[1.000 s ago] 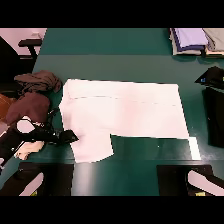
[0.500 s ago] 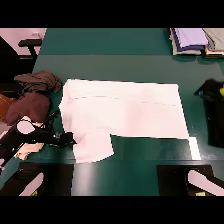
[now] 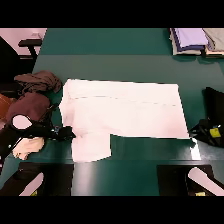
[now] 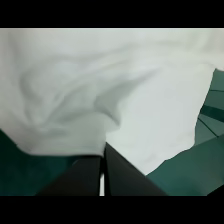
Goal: Fold the shirts.
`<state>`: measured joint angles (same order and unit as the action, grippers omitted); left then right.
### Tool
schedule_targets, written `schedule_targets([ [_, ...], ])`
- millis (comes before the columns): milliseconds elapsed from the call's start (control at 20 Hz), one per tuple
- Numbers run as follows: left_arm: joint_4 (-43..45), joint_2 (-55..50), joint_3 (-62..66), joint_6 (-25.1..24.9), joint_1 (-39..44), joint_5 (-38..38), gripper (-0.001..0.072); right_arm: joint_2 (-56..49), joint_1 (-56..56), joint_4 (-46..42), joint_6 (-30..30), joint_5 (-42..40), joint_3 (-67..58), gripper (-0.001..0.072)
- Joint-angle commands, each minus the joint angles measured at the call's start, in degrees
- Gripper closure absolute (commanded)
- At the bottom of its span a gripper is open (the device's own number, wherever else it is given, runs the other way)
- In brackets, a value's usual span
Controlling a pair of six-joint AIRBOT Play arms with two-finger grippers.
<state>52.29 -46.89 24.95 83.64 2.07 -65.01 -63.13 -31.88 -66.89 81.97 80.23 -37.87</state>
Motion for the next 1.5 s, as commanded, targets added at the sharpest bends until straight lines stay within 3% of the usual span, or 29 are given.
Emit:
schedule_targets([
  [0,0.02,0.07,0.59,-0.04,-0.02,0.92,0.0687,0.26,-0.79,2.82,-0.02,-6.86,6.91,0.0326],
  [250,0.07,0.07,0.59,-0.07,-0.02,0.9,0.0687,0.15,6.14,4.33,0.0,-13.14,6.75,0.0353],
  [450,2.4,0.07,2.14,0.0,-0.02,-3.48,0.0689,0.94,9.44,3.93,-0.22,-13.55,6.78,0.0692],
  [700,9.25,2.6,9.01,1.92,-0.02,-12.0,0.0691,12.26,9.9,-4.44,-0.68,-6.49,6.75,0.0696],
  [900,9.03,11.91,9.68,7.58,-0.02,-19.08,0.069,22.32,9.9,-12.98,-0.61,4.04,6.75,0.0696],
  [1050,8.96,13.07,13.16,8.02,-0.02,-22.93,0.069,26.58,9.9,-12.48,-0.42,3.56,5.88,0.0697],
  [1250,10.16,8.7,18.56,6.6,-0.02,-13.16,0.0691,19.69,10.64,-11.1,0.35,2.86,-3.48,0.0697],
  [1450,10.23,-6.67,25.79,1.27,-0.02,-3.87,0.069,6.91,18.67,-10.67,0.5,-2.54,-13.66,0.0697],
])
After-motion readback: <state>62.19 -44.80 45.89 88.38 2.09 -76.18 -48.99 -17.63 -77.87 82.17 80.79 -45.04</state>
